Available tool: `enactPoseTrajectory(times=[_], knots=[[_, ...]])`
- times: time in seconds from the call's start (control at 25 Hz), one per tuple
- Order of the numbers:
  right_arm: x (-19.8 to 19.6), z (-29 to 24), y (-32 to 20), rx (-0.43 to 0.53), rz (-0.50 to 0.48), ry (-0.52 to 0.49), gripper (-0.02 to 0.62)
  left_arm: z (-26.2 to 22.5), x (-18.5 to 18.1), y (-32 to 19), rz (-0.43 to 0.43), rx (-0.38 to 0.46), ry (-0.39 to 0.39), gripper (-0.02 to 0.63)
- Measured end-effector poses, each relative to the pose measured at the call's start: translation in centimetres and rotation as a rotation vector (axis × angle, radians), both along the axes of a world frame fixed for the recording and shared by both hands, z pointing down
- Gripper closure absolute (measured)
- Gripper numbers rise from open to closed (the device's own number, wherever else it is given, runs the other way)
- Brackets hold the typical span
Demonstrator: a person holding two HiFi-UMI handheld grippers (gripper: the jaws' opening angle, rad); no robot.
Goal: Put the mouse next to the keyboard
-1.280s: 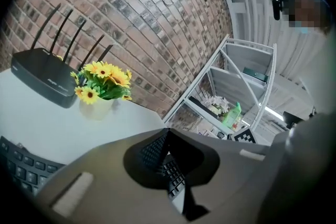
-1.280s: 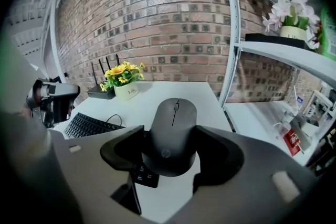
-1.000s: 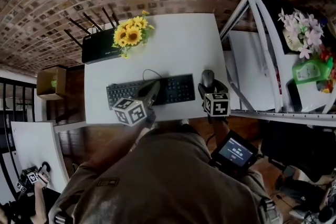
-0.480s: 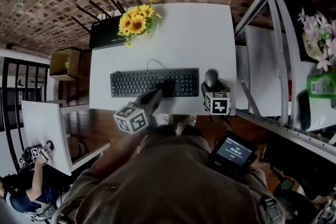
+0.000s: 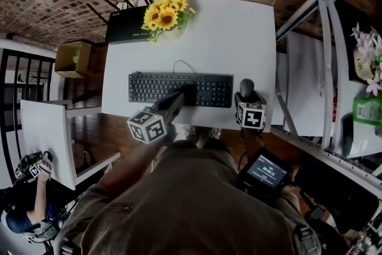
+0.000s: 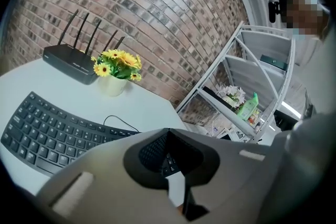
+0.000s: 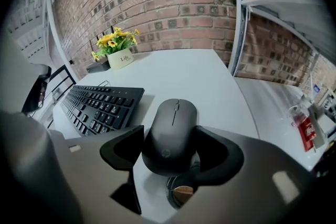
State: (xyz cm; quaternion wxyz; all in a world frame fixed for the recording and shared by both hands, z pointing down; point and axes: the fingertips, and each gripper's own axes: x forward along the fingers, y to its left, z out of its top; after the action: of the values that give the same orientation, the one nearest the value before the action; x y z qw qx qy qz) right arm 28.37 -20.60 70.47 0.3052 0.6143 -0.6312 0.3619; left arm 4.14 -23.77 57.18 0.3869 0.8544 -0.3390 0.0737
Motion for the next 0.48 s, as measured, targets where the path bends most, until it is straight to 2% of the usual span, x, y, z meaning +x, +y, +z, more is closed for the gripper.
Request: enactPoseTrajectory(times=[0.28, 0.48], knots=[[-0.1, 0.1, -0.1, -0.023, -0.020, 0.030, 0.256, 0.3, -0.7, -0.2, -0.007, -0.008, 0.014, 0.606], [0.0, -2.1, -0.3, 0.018, -0.016, 0.059, 0.230, -0.1, -1.2, -0.2, 0.003, -0.001, 0.031, 0.606]])
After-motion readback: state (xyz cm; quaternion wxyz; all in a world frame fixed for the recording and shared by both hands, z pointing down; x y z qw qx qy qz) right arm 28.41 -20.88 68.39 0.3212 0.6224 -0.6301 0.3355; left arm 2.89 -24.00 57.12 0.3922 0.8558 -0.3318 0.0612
